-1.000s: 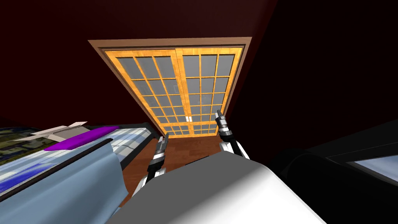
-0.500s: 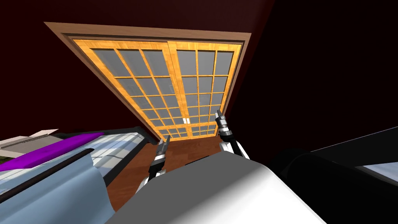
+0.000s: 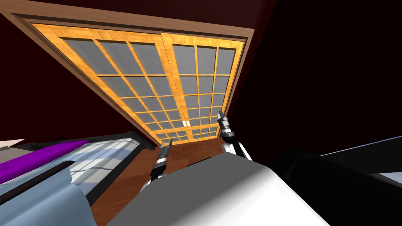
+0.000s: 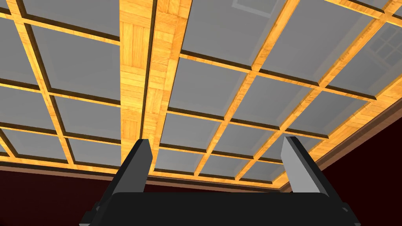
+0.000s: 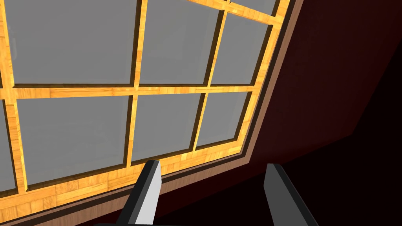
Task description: Pull the door open
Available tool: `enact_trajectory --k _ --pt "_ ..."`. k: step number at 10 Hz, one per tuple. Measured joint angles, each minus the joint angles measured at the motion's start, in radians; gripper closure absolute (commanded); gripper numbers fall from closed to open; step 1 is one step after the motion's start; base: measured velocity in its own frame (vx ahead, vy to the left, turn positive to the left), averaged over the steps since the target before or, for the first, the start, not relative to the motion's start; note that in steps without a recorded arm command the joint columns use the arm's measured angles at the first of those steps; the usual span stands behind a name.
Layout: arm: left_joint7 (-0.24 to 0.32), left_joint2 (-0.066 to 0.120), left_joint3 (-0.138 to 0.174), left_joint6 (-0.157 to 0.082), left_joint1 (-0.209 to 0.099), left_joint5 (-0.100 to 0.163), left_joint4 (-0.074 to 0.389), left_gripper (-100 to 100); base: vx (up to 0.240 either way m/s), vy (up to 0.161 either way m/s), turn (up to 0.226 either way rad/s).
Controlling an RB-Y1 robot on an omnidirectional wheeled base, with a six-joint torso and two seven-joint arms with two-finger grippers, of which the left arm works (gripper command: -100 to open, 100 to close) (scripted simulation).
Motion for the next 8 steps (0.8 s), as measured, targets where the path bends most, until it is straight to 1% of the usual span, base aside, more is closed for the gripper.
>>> enact_trajectory --k 3,4,6,8 --pt "-0.061 0.002 0.016 -0.013 -0.017 -0.016 0.073 -100 0.114 -0.016 -0.091" --pt "-0.081 0.006 0.022 -0.021 -0.024 -0.02 0.103 -100 0.114 -0.005 -0.103" --pt "-0.125 0.006 0.035 -0.039 -0.049 -0.029 0.172 -100 0.12 -0.015 -0.088" --pt "-0.164 0.007 0.046 -0.047 -0.066 -0.038 0.224 -100 0.101 -0.013 -0.076"
